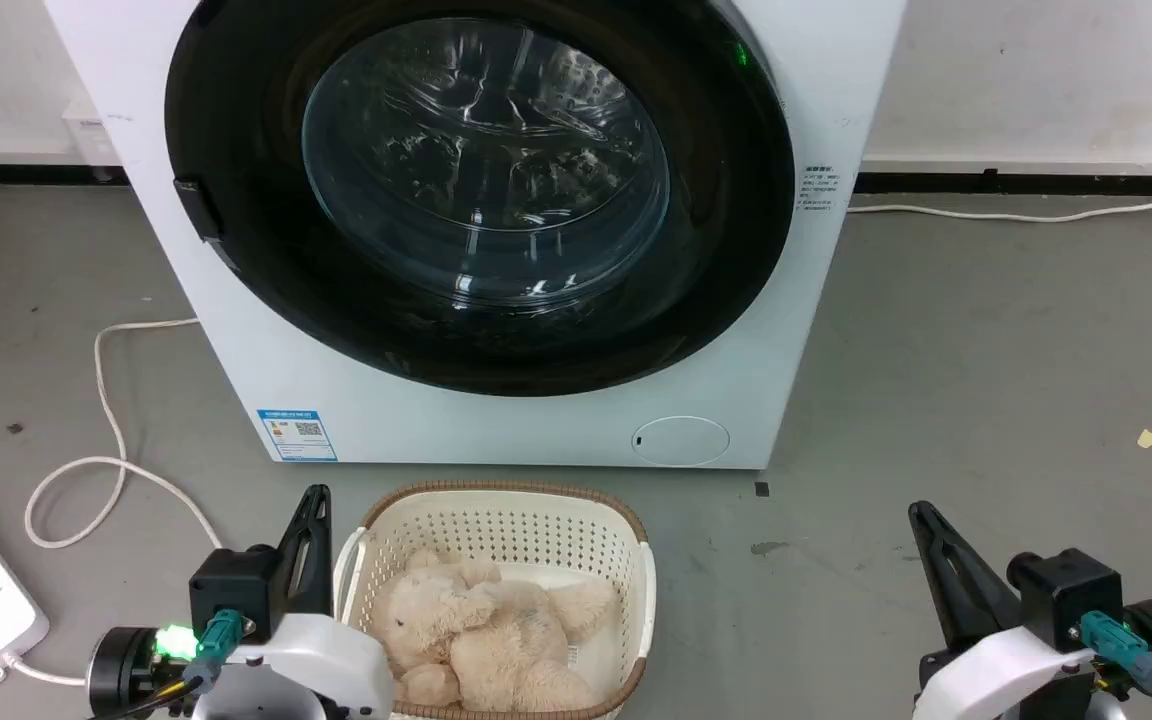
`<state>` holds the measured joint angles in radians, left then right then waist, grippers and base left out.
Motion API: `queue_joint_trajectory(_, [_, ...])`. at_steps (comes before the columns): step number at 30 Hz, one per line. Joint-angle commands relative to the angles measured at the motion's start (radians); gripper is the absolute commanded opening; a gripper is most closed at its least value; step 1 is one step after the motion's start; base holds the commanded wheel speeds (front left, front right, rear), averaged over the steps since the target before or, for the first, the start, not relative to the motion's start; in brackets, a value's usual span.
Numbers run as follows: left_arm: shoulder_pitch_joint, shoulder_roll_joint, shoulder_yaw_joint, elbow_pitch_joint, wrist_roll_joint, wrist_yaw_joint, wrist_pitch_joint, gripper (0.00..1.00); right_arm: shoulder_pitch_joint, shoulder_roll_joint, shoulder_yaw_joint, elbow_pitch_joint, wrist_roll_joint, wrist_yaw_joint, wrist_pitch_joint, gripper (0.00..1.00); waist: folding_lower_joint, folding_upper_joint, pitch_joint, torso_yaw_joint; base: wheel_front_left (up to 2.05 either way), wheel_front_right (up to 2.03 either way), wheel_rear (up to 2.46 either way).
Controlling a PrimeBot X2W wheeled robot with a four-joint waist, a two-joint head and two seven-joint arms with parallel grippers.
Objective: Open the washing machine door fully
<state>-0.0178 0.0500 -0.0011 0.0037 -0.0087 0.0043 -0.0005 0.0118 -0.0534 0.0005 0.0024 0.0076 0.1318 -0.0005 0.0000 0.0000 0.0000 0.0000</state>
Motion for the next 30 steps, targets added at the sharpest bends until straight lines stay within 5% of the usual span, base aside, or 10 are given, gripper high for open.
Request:
queue_joint_trajectory(1, [0.018,0.0,0.001,-0.004,0.009,-0.004,0.0,0.0,-0.012,0.003,0.0,-0.002,-0.008,-0.001,0.0,0.0,0.0,0.0,0.0,0.0,0.0,0.0,0.0])
queue_joint_trajectory(30, [0.018,0.0,0.001,-0.004,0.009,-0.004,0.0,0.0,-0.012,0.003,0.0,-0.002,-0.008,-0.001,0.0,0.0,0.0,0.0,0.0,0.0,0.0,0.0,0.0])
